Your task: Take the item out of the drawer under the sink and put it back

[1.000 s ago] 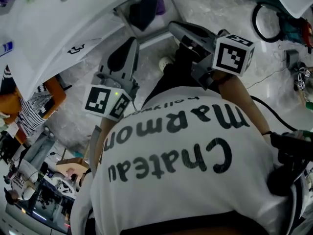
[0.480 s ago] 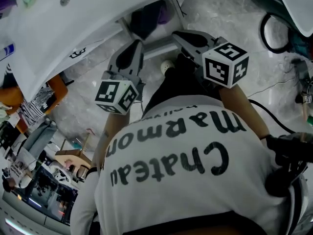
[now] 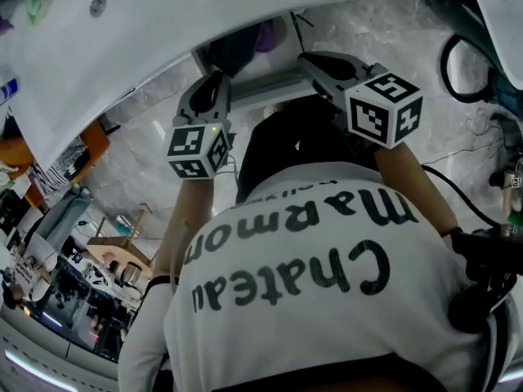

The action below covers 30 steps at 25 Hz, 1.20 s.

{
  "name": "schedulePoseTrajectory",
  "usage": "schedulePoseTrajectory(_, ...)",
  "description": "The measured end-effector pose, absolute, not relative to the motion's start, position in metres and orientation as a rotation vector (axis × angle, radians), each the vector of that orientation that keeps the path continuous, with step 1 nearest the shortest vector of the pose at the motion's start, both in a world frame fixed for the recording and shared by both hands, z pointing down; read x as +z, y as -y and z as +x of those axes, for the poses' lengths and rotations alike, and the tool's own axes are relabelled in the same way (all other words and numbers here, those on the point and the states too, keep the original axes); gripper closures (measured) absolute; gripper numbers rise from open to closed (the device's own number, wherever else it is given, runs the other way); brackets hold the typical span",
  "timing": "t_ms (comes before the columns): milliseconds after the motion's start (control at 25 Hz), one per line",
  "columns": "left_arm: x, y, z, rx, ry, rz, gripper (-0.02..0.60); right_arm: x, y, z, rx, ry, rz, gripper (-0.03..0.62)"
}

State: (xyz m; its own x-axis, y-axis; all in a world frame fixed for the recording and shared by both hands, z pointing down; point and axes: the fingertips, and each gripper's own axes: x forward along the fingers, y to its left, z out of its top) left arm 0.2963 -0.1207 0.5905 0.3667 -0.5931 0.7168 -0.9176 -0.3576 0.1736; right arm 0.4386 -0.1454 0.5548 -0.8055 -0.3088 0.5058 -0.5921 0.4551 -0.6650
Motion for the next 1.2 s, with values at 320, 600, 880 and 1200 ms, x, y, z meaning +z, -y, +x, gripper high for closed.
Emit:
schedulePoseTrajectory(320, 0.649, 0.143, 0.289, 0.95, 1.329, 1.932, 0.486, 0.573, 0.158, 0.466, 1.294, 2.35, 0.773, 0.583)
schedulePoseTrajectory(600, 0.686, 0.155, 0.296, 1.117, 1.258, 1.89, 0.439, 0.59, 0.15, 0.477, 1.348, 2.303, 0.783, 0.583)
schedulePoseTrajectory(880, 0.72, 0.164, 0.288, 1.253, 1.252, 1.771, 0.428, 0.601, 0.146, 0.495, 1.407, 2.266, 0.846, 0.583)
schedulePoseTrajectory(1200, 0.747, 0.17, 0.283, 1.321, 1.221, 1.755, 0.428, 0.611, 0.13, 0.505, 1.44, 2.23, 0.868, 0.582)
